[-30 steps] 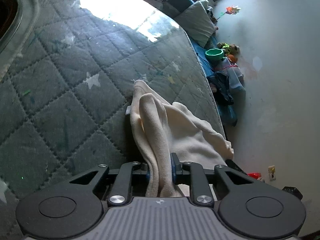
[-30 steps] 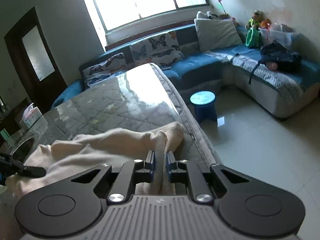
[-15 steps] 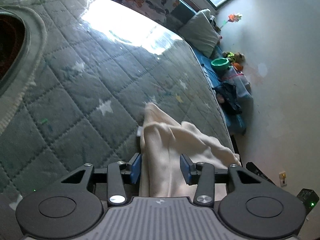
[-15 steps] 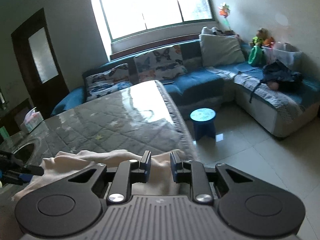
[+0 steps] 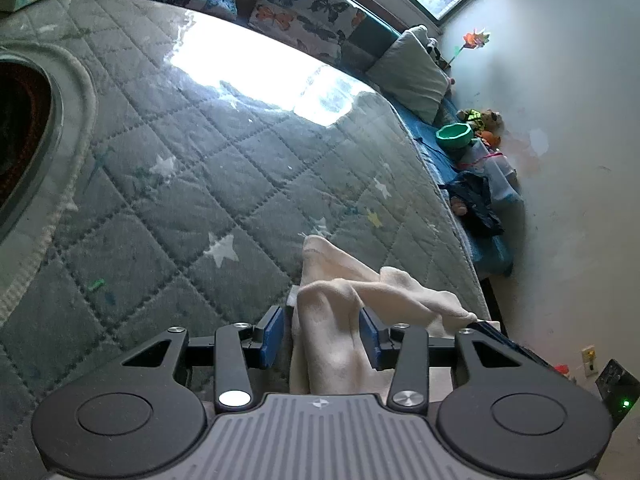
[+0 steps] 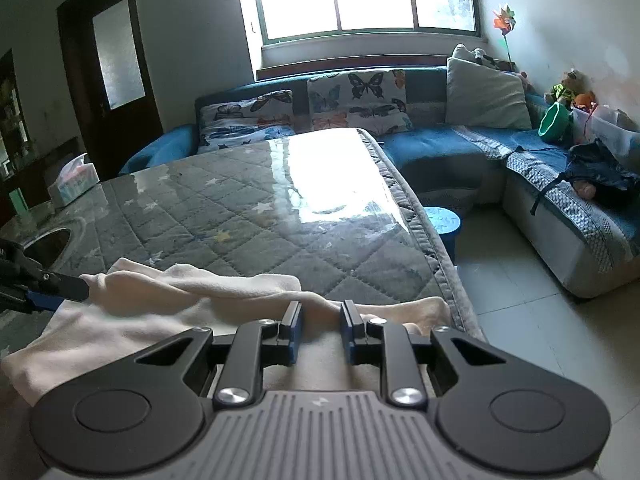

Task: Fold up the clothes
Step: 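Lower the bundle onto the mattress and open both tools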

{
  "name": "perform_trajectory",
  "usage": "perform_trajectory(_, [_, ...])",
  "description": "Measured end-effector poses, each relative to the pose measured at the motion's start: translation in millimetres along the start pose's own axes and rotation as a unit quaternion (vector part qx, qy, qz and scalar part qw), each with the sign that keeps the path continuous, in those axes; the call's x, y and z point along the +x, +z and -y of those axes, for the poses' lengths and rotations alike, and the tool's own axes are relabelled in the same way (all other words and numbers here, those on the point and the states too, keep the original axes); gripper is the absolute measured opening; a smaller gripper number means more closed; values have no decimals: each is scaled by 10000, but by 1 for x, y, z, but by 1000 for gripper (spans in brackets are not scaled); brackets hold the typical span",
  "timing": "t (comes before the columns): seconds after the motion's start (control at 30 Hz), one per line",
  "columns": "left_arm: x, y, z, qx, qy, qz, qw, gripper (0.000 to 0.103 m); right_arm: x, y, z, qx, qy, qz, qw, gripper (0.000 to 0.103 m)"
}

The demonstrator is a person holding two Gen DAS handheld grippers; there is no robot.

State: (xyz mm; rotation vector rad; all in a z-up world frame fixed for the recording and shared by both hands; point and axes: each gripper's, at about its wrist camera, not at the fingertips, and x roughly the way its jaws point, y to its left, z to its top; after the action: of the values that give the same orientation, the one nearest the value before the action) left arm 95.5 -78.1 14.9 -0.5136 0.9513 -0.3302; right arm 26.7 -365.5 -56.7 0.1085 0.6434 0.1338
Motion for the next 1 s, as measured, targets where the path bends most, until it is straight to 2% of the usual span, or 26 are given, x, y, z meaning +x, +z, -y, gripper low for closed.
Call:
perform_trajectory(0.1, [-7,0,7,91,44,244,9997,43,-3,1,-1,-29,-45,53,10000,21])
perform_trajectory(0.23, [-11,-4,31,558,-13,479,9973,42,-11,1,-11,-101,84,181,9998,24])
perform_trajectory(0.43, [5,-10,54,949,-430,219,9943,37,-23,-5,-38,-564,363,206,9975,25])
perform_trajectory(0.53, [18,-11,55,940,-458,74,9945,37,-20,-11,-51,-758,489,85,9959,26])
perform_trajectory(0.67, [14,-17,57,989,-535,91,9936,37,-14,-14,-61,-1014,418,84,9939,31])
perform_trajectory(0.83, [-6,-33,62,1478,-686,282,9862,38,-6,-10,-62,-1050,392,64,9937,37])
perform_trajectory(0.93, [-9,-40,64,1699,-768,210,9822,39,-2,-8,-60,-987,385,44,9944,38])
perform_trajectory(1.0, [-5,-43,62,1701,-710,145,9828,39,-1,-6,-58,-889,415,51,9952,38])
